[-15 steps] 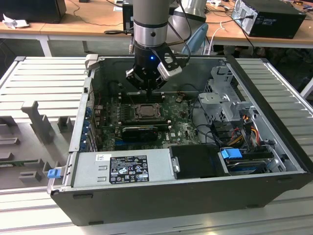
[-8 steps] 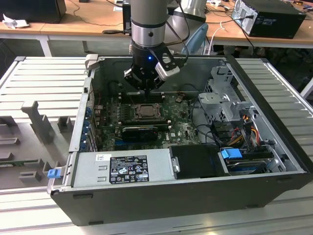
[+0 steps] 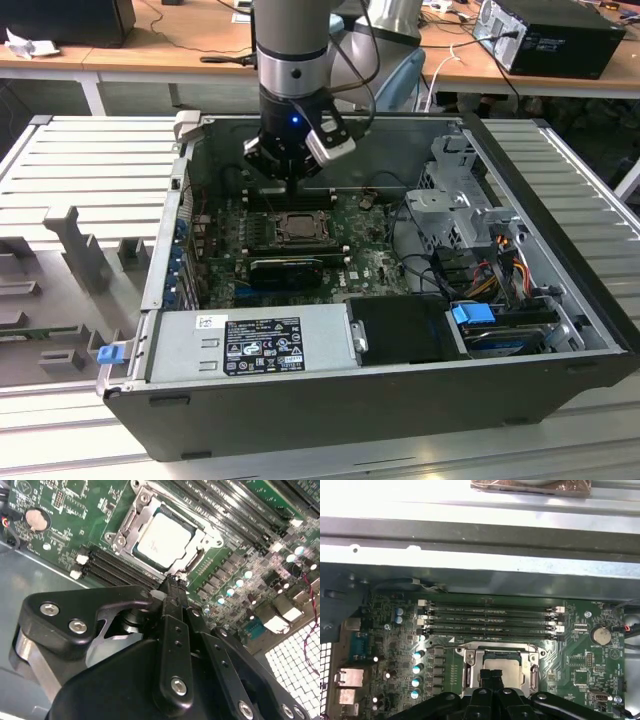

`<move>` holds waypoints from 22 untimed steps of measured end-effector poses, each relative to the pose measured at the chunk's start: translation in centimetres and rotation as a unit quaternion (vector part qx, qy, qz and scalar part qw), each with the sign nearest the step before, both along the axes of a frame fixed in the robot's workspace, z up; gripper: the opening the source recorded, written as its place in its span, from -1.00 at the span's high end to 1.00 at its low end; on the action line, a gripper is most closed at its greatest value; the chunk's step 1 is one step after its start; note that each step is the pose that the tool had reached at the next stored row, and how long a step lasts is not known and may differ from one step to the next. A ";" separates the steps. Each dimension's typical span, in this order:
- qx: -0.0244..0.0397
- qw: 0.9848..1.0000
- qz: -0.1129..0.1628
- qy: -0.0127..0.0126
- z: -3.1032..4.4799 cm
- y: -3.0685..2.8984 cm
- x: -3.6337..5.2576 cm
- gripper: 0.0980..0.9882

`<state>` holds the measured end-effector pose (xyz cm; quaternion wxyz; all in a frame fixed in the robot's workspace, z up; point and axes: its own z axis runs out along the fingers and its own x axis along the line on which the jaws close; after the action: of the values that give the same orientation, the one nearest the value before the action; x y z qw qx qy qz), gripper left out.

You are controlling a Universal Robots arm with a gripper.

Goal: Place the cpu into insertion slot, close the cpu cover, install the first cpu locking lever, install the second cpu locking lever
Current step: 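Install the first cpu locking lever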

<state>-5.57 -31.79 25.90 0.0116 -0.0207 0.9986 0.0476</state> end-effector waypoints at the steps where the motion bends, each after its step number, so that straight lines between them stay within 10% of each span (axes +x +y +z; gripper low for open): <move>1: 0.002 1.000 0.000 0.000 0.00 0.00 -0.09 0.98; 22: 0.031 1.000 0.000 0.000 0.00 0.00 -1.90 0.98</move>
<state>-7.47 -31.79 25.90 0.0122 -0.0204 0.9966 0.0788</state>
